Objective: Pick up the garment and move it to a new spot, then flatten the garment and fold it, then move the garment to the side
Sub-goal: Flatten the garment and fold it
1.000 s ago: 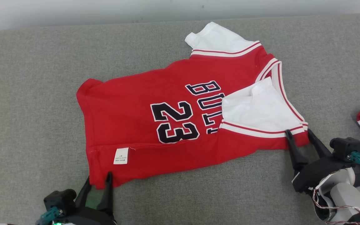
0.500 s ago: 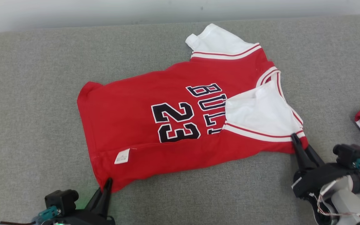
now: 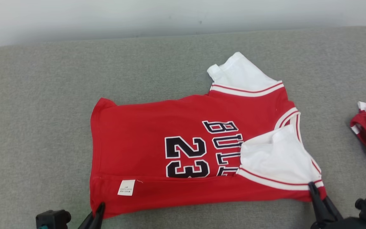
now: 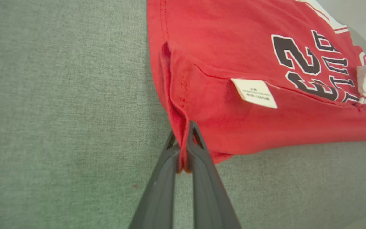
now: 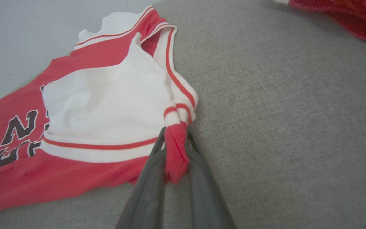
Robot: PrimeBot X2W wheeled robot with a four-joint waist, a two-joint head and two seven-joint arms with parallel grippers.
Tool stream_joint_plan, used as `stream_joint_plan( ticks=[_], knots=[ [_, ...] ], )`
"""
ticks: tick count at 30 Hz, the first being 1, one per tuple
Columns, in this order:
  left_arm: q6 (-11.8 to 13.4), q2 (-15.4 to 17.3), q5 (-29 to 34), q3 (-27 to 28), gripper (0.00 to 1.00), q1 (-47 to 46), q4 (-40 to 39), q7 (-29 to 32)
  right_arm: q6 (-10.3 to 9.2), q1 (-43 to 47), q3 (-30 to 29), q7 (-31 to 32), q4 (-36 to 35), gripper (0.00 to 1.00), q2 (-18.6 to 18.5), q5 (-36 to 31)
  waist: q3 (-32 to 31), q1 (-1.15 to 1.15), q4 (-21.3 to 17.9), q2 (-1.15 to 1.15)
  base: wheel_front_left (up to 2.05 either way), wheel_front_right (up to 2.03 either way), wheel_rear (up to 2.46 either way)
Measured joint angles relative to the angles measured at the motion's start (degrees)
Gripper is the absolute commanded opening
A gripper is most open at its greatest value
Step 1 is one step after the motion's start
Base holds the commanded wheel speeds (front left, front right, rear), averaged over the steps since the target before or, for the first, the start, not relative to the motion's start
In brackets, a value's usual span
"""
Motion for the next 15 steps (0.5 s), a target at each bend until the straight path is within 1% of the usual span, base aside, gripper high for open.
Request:
stream_joint_plan(
  ticks=[4, 5, 6, 7, 8, 9, 10, 13, 15],
  knots=[
    [1.1, 0.6, -0.1, 0.2, 0.0, 1.4, -1.3, 1.6, 0.0, 3.2, -2.7, 2.9, -3.9, 0.0, 3.3, -2.8, -0.4, 0.0, -1.1, 0.0, 0.0, 0.0, 0.0],
    [1.3, 0.7, -0.2, 0.1, 0.0, 1.6, -1.6, 1.7, 0.0, 3.6, -3.3, 3.5, -4.6, 0.11, 4.0, -3.3, -0.5, 0.0, -1.3, 0.0, 0.0, 0.0, 0.0],
    [1.5, 0.7, -0.2, 0.1, 0.0, 1.9, -1.7, 2.2, 0.0, 3.9, -3.8, 4.1, -5.3, 0.44, 4.6, -3.8, -0.5, 0.0, -1.6, 0.0, 0.0, 0.0, 0.0],
    [1.8, 0.8, -0.2, 0.0, 0.05, 2.0, -1.8, 2.3, 0.0, 4.1, -4.3, 4.7, -5.8, 0.95, 5.1, -4.3, -0.6, 0.0, -1.7, 0.0, 0.0, 0.0, 0.0],
    [1.9, 0.8, -0.2, 0.0, 0.48, 2.0, -1.8, 2.5, 0.0, 4.2, -4.8, 5.1, -6.4, 1.0, 5.5, -4.7, -0.6, 0.0, -1.8, 0.0, 0.0, 0.0, 0.0],
    [2.5, 0.7, -0.1, 0.2, 0.98, 2.0, -2.0, 2.3, 0.0, 4.6, -5.6, 5.2, -7.0, 1.0, 5.9, -5.3, -0.7, 0.0, -1.8, 0.0, 0.0, 0.0, 0.0],
    [2.9, 0.7, 0.1, 0.2, 1.0, 2.0, -2.0, 2.3, 0.0, 4.9, -6.2, 5.5, -7.6, 1.0, 6.2, -5.6, -0.7, 0.0, -1.7, 0.0, 0.0, 0.0, 0.0],
    [3.9, 0.2, 0.3, 0.7, 1.0, 2.2, -2.3, 1.2, 0.0, 5.3, -8.3, 5.6, -9.5, 1.0, 6.8, -7.3, -1.0, 0.0, -1.7, 0.0, 0.0, 0.0, 0.0],
    [5.1, 0.0, 1.9, 1.1, 1.0, 2.2, -2.8, -0.2, 0.0, 5.3, -9.8, 5.3, -11.0, 1.0, 7.2, -8.5, -1.2, 0.0, -1.7, 0.0, 0.0, 0.0, 0.0]
  ],
)
